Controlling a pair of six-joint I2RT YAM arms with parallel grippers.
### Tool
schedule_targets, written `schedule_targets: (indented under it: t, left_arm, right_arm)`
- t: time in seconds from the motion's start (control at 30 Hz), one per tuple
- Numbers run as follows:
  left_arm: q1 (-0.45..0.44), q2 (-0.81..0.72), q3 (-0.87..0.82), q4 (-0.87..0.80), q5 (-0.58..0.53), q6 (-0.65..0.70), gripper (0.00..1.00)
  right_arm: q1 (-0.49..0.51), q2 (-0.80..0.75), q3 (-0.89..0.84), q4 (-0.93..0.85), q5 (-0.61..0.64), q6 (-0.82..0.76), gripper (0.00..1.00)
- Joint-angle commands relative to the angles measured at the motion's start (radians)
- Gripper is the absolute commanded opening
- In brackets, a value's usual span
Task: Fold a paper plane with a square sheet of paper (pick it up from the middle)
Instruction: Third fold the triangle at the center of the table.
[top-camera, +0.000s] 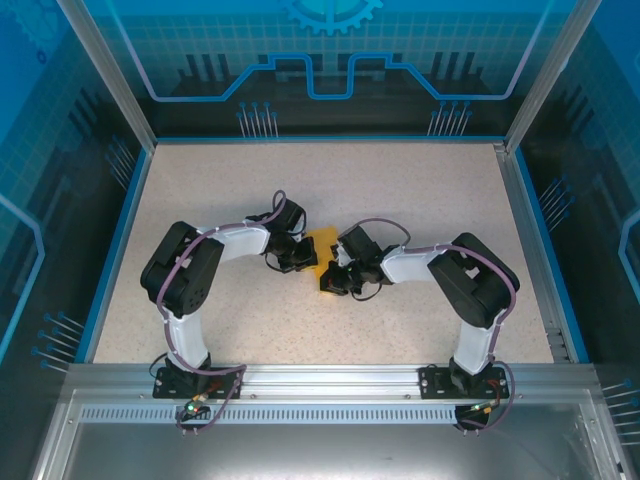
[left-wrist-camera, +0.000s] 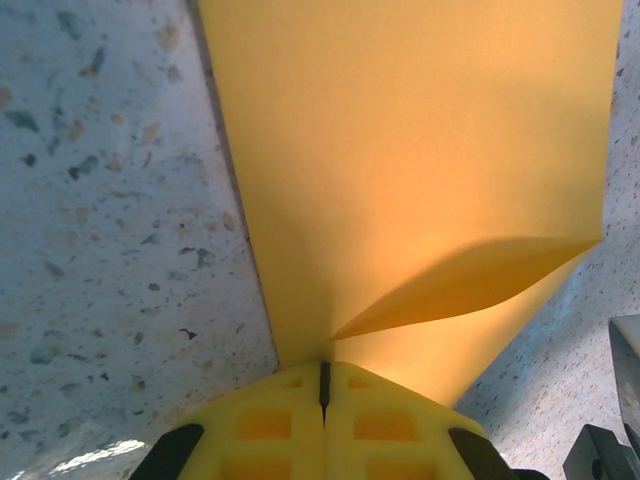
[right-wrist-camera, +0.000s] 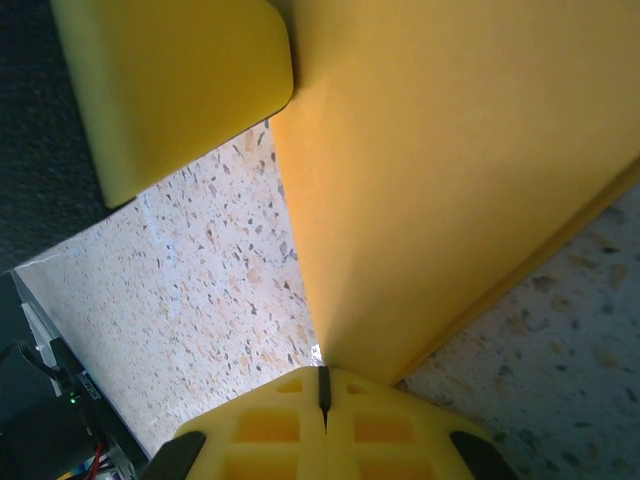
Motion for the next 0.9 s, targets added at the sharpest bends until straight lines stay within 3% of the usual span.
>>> schedule_targets:
  t: [0.0,0.23,0.5,0.87]
  left_arm:
    - [-0.008,0.042,-0.049,-0.071,-0.085,0.019,0.00]
    - [-0.008,0.042,-0.049,-0.069,-0.087,0.019,0.00]
    - [-0.008,0.035,-0.050,-0.077,-0.091,0.022,0.00]
    - [-0.008,0.030,-0.042,-0.086,-0.093,0.023,0.00]
  right_arm:
    - [0.023,-0.017,0.003,-0.072,0.024,-0.036,0.02]
    - [0.042,0.052,-0.023,-0.082,0.002,-0.032,0.02]
    - [-0.007,-0.079,0.030,-0.097,0.056,-0.065,0.02]
    - [-0.029,0.043,0.102,-0.102,0.052,-0.087,0.02]
